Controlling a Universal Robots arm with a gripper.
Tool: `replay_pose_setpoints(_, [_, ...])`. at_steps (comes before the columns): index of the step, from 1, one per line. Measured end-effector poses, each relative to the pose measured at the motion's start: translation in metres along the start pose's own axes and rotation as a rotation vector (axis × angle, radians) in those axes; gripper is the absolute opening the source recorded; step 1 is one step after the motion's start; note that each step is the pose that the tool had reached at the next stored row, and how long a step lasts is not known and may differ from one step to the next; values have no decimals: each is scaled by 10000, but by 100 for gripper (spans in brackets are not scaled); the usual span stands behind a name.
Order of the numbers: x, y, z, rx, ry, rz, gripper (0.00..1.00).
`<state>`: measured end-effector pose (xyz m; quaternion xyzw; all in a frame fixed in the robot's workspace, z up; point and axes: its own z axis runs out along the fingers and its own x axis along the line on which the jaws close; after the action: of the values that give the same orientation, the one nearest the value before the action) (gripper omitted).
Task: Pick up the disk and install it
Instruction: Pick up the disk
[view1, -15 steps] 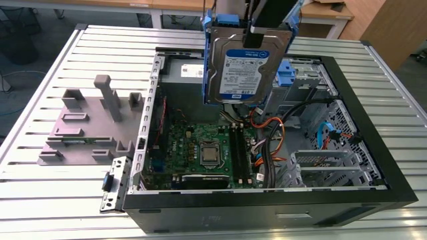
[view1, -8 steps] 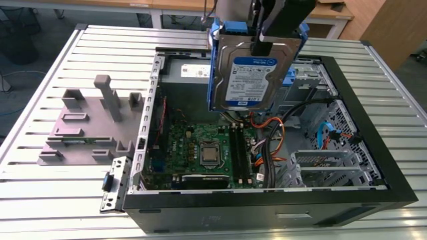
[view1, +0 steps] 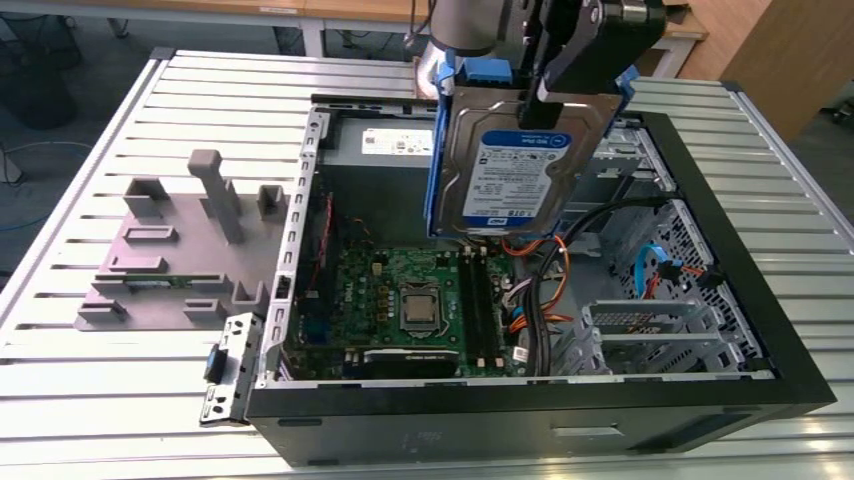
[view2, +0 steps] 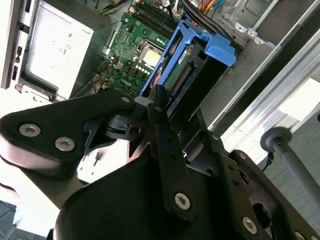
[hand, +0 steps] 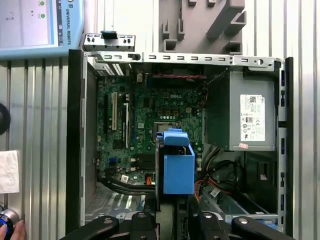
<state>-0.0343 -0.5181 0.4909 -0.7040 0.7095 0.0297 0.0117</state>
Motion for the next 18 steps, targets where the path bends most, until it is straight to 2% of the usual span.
replay_pose_setpoints(11, [8,-2,1,-1,3,0,35])
replay_pose_setpoints(14, [8,-3,1,0,62,0,35])
replay_pose_setpoints(18, [8,-2,1,0,83,1,35])
